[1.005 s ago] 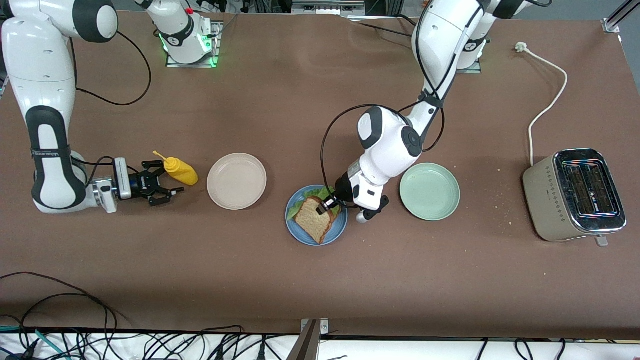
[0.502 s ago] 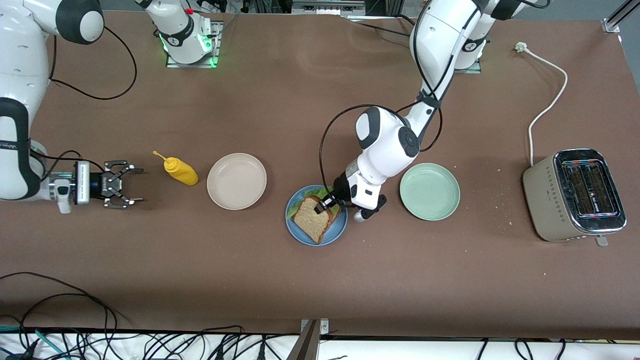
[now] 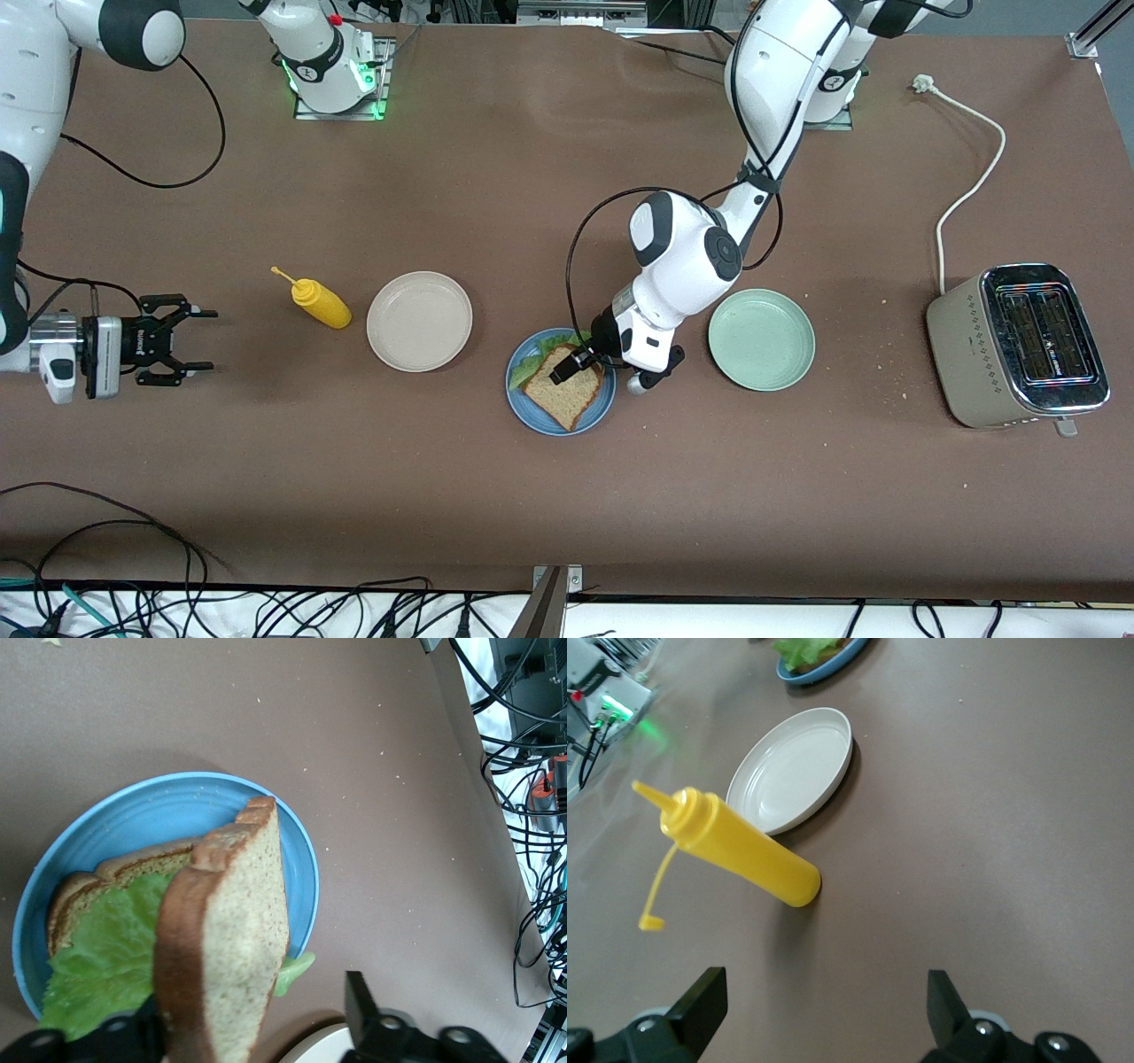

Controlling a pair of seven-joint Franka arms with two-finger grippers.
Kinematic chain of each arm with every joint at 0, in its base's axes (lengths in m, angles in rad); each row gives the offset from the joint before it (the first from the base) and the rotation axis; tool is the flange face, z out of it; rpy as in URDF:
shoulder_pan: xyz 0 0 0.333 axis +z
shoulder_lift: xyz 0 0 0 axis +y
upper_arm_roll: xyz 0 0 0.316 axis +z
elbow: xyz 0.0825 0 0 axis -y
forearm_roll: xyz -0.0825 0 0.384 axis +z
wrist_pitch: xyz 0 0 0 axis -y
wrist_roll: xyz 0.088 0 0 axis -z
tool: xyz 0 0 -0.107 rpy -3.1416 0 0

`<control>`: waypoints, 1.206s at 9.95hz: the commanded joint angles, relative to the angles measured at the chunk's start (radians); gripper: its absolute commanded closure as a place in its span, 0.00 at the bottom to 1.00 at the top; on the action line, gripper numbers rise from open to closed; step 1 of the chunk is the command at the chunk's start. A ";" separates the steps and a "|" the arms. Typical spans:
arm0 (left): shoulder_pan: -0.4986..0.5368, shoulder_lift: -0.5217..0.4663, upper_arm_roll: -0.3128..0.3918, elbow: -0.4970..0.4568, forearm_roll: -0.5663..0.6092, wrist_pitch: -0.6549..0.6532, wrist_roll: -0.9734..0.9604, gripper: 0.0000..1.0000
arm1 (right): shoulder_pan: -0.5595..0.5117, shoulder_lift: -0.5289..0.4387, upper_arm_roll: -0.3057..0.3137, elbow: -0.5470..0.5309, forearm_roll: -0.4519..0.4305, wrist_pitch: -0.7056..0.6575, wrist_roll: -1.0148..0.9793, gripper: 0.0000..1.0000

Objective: Make sandwich in blue plate with both arms
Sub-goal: 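Open the left gripper over the sandwich while the right gripper withdraws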

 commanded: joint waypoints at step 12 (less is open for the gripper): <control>-0.013 -0.015 0.048 0.003 0.455 -0.298 -0.134 0.00 | 0.194 -0.624 0.203 -0.185 -0.741 -0.174 1.479 0.00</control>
